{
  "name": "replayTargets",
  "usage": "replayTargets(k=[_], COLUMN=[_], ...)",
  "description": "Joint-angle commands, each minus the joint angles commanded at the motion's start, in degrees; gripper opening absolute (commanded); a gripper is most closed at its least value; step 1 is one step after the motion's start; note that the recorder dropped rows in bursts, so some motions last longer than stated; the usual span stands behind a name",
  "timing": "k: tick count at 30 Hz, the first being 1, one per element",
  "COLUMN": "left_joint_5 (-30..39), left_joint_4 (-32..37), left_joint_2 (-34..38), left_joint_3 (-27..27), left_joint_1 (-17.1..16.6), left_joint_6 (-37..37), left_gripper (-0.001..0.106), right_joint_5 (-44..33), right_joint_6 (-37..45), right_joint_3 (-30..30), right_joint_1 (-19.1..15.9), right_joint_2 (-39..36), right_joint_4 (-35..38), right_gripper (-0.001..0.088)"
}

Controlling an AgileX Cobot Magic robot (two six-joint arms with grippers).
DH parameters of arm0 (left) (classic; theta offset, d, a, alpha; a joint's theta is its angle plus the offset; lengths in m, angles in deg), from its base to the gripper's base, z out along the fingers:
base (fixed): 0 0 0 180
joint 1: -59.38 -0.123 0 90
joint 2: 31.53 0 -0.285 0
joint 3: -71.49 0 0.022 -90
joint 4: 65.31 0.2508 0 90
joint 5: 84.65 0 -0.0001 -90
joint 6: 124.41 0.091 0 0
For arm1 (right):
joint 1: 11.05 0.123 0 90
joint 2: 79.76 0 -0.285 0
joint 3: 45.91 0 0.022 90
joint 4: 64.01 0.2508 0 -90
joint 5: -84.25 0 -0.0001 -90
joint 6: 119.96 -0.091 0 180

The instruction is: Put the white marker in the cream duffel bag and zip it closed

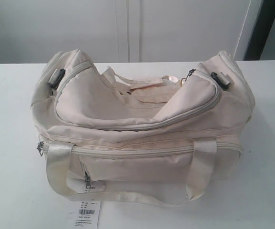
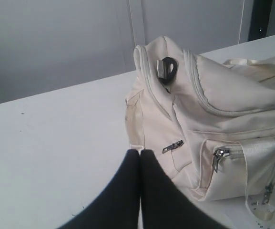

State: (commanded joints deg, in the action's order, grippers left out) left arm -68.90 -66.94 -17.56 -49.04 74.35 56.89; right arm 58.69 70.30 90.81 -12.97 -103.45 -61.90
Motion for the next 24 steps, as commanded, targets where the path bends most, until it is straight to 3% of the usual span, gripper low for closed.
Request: replayTargets(k=[8, 24], left_joint_5=[-4.1, -7.1], left_joint_4=[-1.1, -1.4], left_joint_2=[-4.5, -6.2], left_joint_3=[8.0, 14.8], left_joint_1=[0.0, 0.0], left_joint_6=[0.0, 0.0], left_gripper=[0.0, 0.0], right_joint_5=[0.0, 0.0], right_joint_6=[0.0, -1.1], right_joint_3=[0.0, 0.0], right_joint_1=[0.0, 0.0], right_joint_2=[0.0, 0.0], right_joint_4=[0.0, 0.0], right_gripper=[0.0, 0.0])
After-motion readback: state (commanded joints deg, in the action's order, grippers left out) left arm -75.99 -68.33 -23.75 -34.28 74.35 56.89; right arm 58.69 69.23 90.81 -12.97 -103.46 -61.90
